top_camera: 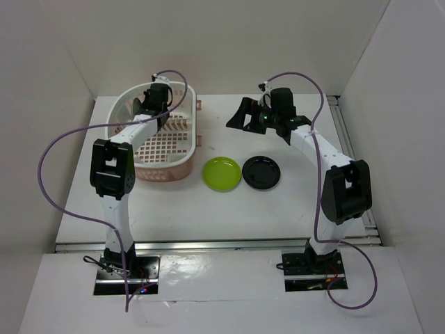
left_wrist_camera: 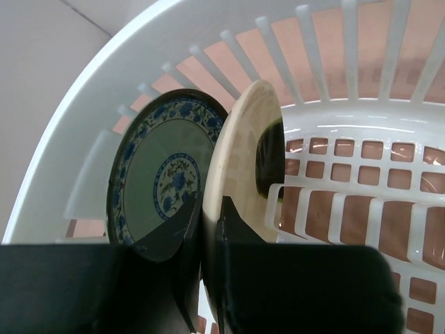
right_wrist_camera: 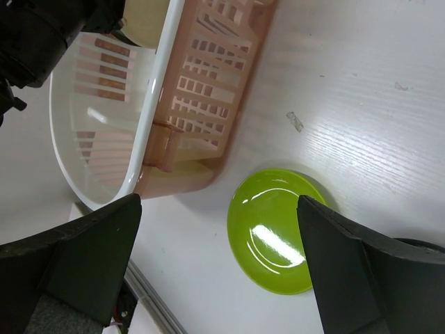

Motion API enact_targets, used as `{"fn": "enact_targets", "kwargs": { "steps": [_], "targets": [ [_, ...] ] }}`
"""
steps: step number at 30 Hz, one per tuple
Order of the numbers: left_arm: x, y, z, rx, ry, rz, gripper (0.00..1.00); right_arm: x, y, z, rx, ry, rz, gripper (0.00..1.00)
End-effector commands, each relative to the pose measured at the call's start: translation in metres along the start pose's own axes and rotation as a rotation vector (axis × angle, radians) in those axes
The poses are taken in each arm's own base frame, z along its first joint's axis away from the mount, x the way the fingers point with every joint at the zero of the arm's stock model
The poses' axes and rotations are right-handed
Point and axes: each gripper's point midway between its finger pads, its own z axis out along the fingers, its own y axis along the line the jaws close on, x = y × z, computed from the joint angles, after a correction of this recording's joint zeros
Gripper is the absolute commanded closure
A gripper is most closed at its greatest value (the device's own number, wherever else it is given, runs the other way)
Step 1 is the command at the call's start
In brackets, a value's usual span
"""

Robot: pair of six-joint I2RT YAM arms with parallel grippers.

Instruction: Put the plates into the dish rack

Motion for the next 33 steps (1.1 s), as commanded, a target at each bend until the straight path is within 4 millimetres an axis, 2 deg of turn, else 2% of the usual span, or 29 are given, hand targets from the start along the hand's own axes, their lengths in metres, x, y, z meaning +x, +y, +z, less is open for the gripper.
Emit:
{"fn": "enact_targets", "kwargs": {
  "steps": [1, 4, 6, 8, 10, 14, 16, 18, 21, 26, 29, 32, 33],
  "targets": [
    [-0.024, 0.016, 0.007, -0.041, -0.049, -0.083, 1.0, -0.014, 0.015, 0.002, -0.049, -0.023, -0.023, 0.0],
    [-0.02, 0.019, 0.009, -0.046, -0.036, -0.097, 0.98, -0.012, 0.015, 0.005, -0.056, -0.018, -0.014, 0.0],
    [-0.02, 0.019, 0.009, -0.046, -0.036, -0.098, 0.91, -0.015, 0.019, 0.004, -0.068, -0.02, -0.019, 0.0],
    [-0.019, 0.022, 0.011, -0.045, -0.034, -0.113, 0.8, -0.015, 0.019, 0.004, -0.068, -0.02, -0.019, 0.0],
    [-0.019, 0.027, 0.012, -0.052, -0.027, -0.114, 0.8, -0.015, 0.019, 0.004, -0.068, -0.02, -0.019, 0.0],
    [-0.02, 0.022, 0.013, -0.026, -0.031, -0.132, 0.81, -0.015, 0.019, 0.004, -0.068, -0.02, -0.019, 0.0],
    [-0.014, 0.018, 0.015, -0.013, -0.015, -0.12, 0.81, -0.015, 0.019, 0.004, -0.068, -0.02, -0.019, 0.0],
    [-0.012, 0.017, 0.015, -0.011, -0.008, -0.126, 0.74, -0.015, 0.019, 0.004, -0.068, -0.02, -0.019, 0.0],
    [-0.012, 0.017, 0.015, -0.011, -0.008, -0.126, 0.72, -0.015, 0.019, 0.004, -0.068, -0.02, -0.019, 0.0],
    [-0.003, 0.015, 0.015, -0.009, 0.009, -0.106, 0.57, -0.015, 0.019, 0.004, -0.068, -0.02, -0.019, 0.0],
    [-0.009, 0.018, 0.013, -0.011, -0.006, -0.116, 0.52, -0.013, 0.017, 0.005, -0.068, -0.02, -0.019, 0.0],
    [-0.021, 0.024, 0.007, -0.013, -0.022, -0.136, 0.38, -0.013, 0.017, 0.005, -0.068, -0.02, -0.019, 0.0],
    [-0.026, 0.025, 0.003, -0.006, -0.033, -0.152, 0.28, -0.013, 0.017, 0.005, -0.068, -0.02, -0.019, 0.0]
  ]
}}
